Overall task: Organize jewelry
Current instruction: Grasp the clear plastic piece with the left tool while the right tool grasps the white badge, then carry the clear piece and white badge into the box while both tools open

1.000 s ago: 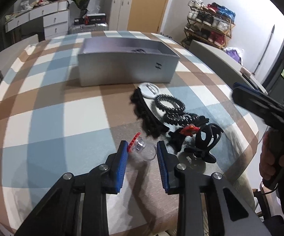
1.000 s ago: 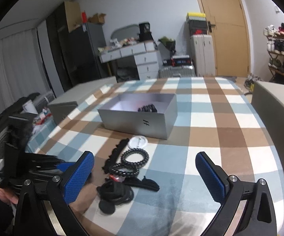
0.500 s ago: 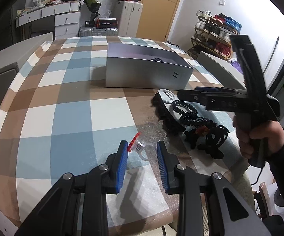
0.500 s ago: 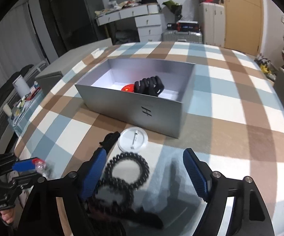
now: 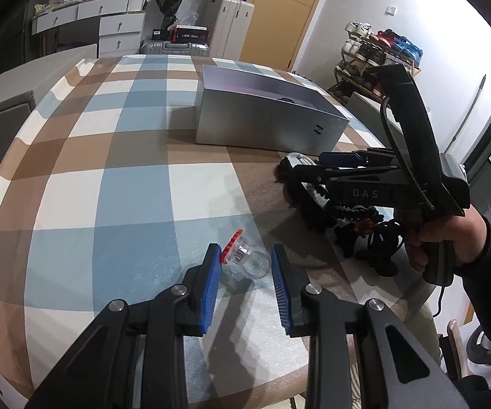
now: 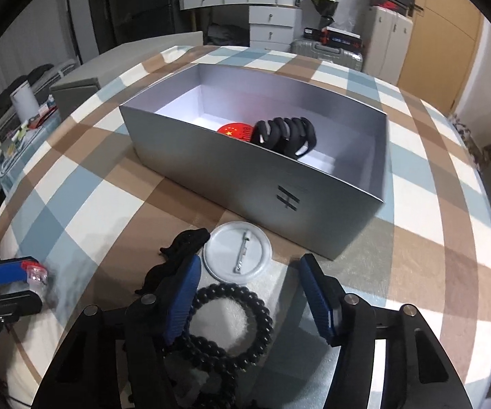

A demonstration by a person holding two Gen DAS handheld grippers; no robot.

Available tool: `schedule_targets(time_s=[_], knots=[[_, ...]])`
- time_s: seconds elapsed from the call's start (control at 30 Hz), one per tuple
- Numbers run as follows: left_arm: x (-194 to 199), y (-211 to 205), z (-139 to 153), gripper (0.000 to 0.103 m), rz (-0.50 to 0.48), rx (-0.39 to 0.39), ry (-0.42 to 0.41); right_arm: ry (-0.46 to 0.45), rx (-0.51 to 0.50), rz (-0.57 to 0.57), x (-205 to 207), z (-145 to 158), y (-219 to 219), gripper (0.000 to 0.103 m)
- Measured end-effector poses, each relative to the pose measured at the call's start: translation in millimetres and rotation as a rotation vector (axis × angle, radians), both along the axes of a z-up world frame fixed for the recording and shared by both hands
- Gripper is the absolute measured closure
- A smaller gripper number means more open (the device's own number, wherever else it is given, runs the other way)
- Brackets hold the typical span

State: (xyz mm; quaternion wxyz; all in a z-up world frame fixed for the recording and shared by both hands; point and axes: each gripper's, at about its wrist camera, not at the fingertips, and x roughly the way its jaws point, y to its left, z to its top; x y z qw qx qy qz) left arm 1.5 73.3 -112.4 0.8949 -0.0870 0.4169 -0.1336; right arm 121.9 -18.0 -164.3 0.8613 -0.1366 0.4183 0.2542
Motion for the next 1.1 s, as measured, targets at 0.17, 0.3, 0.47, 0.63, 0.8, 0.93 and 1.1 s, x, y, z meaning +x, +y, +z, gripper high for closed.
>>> schedule_targets(time_s=[0.17, 0.3, 0.47, 0.63, 0.8, 0.93, 1.1], knots=[[-3, 0, 0, 0.079, -0.002, 0.002, -0.002, -0.015, -0.014, 0.031, -1, 1, 9, 0.062], [-4, 1, 1, 0.079, 0.001, 0.001, -0.002, -0.006, 0.000, 0.037, 0, 1, 8, 0.063], [-6, 2, 3, 0.079, 0.008, 0.009, -0.006, -0.022, 0.046, 0.046, -7, 5, 0, 0.063], [-6, 0, 8, 0.079, 0.011, 0.017, -0.011, -0.071, 0.125, 0.068, -26, 21, -12, 0.063], [-5, -5, 15, 0.079, 0.002, 0.032, -0.026, -0.113, 0.188, 0.076, -43, 35, -24, 0.063], [-2, -10, 20, 0.079, 0.001, 0.047, -0.036, -0.102, 0.264, 0.062, -48, 42, -36, 0.063], [5, -15, 29, 0.079, 0.000, 0.068, -0.048, -0.118, 0.353, 0.065, -55, 54, -50, 0.063]])
